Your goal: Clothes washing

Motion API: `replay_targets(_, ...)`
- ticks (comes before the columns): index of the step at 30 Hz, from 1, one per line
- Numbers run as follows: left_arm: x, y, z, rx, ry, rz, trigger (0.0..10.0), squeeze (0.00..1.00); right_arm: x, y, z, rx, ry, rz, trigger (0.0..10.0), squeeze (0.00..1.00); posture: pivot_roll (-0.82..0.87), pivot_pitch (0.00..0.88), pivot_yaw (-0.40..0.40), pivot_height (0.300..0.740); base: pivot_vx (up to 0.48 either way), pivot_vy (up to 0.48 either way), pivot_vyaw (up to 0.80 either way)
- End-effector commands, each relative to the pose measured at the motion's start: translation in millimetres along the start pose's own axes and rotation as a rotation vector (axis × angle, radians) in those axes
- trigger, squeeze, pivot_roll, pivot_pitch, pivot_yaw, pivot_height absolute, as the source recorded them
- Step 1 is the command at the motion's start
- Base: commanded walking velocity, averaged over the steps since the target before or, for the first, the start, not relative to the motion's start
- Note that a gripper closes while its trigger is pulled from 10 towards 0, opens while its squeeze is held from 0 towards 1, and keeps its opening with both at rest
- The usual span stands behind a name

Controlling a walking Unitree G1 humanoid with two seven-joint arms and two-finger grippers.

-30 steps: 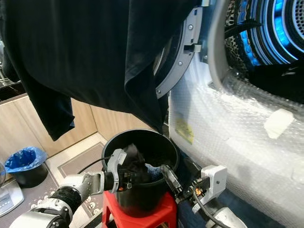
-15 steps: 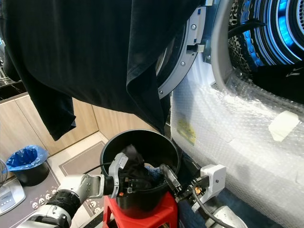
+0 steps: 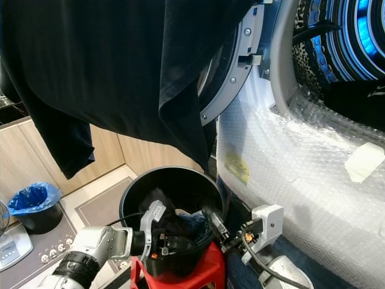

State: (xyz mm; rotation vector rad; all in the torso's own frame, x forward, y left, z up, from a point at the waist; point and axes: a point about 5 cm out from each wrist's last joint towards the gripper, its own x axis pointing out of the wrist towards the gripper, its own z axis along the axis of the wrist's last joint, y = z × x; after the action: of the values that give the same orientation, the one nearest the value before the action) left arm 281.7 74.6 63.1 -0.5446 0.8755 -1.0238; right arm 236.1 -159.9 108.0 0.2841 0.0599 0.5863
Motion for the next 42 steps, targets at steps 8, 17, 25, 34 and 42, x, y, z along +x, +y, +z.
replay_targets(8,0.8,-6.3,-6.1,0.004,0.004,-0.024,10.0,0.00,4.5,-0.4,0.1,-0.009,0.002,0.022,10.0,0.00,-0.10,0.000,-0.006,0.740,0.000,0.000,0.00)
replay_targets(17,-20.0,24.5,10.3,0.142,-0.146,0.338,10.0,0.00,7.1,0.3,-0.5,-0.013,0.001,0.038,10.0,0.00,-0.10,0.000,-0.006,0.740,0.000,0.000,0.00)
replay_targets(25,-48.7,33.3,40.1,0.298,-0.322,0.533,10.0,0.00,10.4,0.1,-0.4,-0.009,-0.010,0.040,10.0,0.00,-0.10,0.000,-0.005,0.740,0.000,0.000,0.00)
replay_targets(34,-60.2,27.0,63.1,0.378,-0.549,0.620,10.0,0.00,24.3,2.5,-2.6,0.030,-0.034,0.021,10.0,0.00,-0.10,0.000,-0.002,0.740,0.000,0.000,0.00)
replay_targets(42,-53.6,22.5,65.3,0.375,-0.634,0.635,10.0,0.00,36.1,-0.4,-8.1,0.058,0.001,-0.030,10.0,0.00,-0.11,0.000,0.007,0.740,0.000,0.000,0.00)
